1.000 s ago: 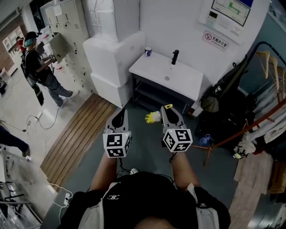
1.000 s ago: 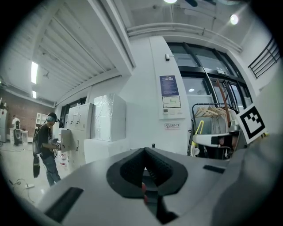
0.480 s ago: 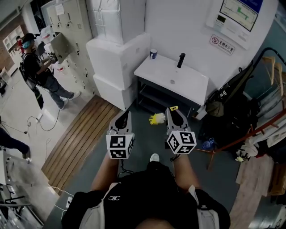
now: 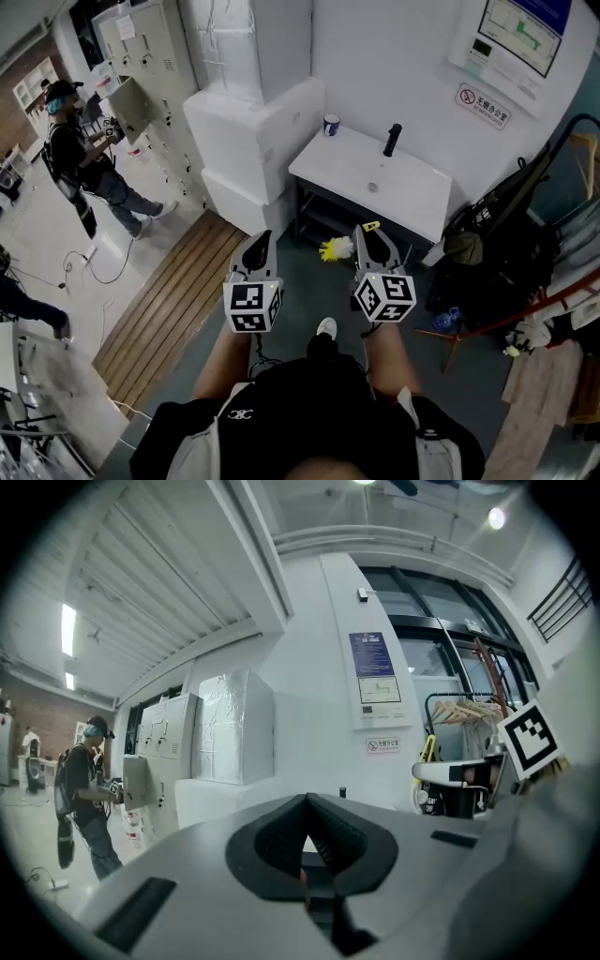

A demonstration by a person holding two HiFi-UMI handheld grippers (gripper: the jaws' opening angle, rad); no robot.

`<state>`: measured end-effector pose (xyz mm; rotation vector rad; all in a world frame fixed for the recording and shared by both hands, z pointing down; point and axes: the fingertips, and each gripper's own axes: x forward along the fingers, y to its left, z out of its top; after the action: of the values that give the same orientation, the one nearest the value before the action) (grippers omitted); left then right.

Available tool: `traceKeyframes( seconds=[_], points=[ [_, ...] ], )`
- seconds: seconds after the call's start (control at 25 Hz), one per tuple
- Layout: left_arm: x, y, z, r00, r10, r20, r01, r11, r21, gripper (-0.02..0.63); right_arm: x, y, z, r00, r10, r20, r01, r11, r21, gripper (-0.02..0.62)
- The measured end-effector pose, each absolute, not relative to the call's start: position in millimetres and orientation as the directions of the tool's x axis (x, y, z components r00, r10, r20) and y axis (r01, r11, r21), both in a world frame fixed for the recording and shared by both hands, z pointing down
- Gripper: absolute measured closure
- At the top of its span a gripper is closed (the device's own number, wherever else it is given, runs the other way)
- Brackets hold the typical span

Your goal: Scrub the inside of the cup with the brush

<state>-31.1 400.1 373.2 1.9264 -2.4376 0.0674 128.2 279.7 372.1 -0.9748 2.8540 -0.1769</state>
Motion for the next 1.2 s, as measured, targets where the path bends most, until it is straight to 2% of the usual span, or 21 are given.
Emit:
traceKeyframes(
  seconds=[0.4, 0.8, 1.2],
  points=[
    [-73, 277, 357, -0.269, -0.962, 0.039, -0.963, 0.268, -0.029, 0.594, 103, 156, 360, -0.775, -0.627, -0.078, -0.61, 0.775, -0.167, 0.54],
    [-68, 149, 363, -0.247, -0.967, 0.059, -0.968, 0.245, -0.047, 0.594, 97, 38, 368, -0.781, -0.622, -0.054, -0.606, 0.776, -0.174, 0.54],
    [-67, 94, 385, -0.267, -0.958, 0.108, -0.963, 0.262, -0.056, 0.594, 97, -22, 388, -0.792, -0.61, -0.03, -0.594, 0.78, -0.199, 0.54]
  ],
)
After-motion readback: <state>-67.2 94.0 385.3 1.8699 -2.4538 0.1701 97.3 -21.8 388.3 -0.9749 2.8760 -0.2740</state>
